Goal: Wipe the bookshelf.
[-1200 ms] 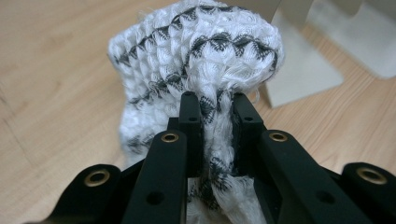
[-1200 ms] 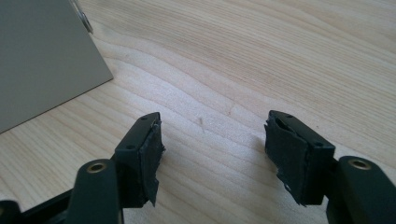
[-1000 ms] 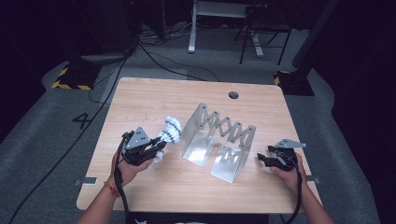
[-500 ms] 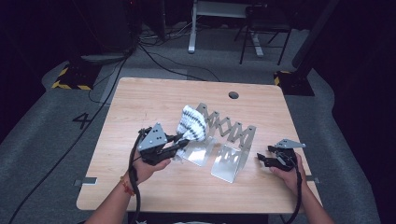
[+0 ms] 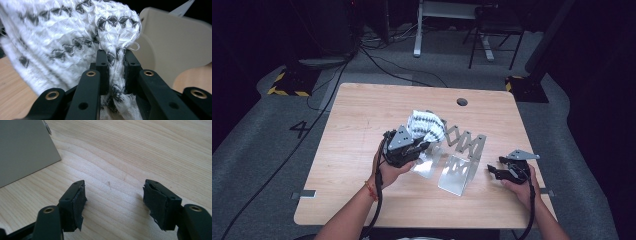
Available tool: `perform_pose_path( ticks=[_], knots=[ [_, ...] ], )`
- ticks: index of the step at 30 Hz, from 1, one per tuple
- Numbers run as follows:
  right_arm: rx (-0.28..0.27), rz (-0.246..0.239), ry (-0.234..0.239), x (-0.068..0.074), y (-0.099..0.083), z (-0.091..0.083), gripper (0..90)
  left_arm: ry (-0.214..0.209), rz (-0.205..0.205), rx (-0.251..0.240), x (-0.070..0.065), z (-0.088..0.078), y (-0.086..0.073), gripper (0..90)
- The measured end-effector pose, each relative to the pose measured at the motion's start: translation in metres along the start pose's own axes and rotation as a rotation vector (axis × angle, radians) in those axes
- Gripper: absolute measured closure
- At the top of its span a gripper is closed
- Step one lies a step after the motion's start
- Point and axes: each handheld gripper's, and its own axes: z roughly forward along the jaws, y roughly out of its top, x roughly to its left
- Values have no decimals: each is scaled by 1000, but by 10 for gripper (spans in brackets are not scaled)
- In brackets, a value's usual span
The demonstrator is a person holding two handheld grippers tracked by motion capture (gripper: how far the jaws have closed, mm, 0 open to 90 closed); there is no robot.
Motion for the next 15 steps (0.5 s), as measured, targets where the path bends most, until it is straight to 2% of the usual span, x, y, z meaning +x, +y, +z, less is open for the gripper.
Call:
perform_pose_path(
  ticks=[7,9,11,14,15],
  knots=[
    [9,1,1,1,0,-1,349,28,1,54,2,13,-16,784],
    [28,16,27,0,3,-3,386,33,0,71,2,20,-20,783],
    [24,18,46,0,5,-5,400,41,10,78,2,22,-22,784],
    [-38,-5,51,2,16,-21,437,36,5,92,2,27,-28,783],
    [-119,3,75,4,30,-39,481,35,8,103,2,29,-32,783]
  ],
)
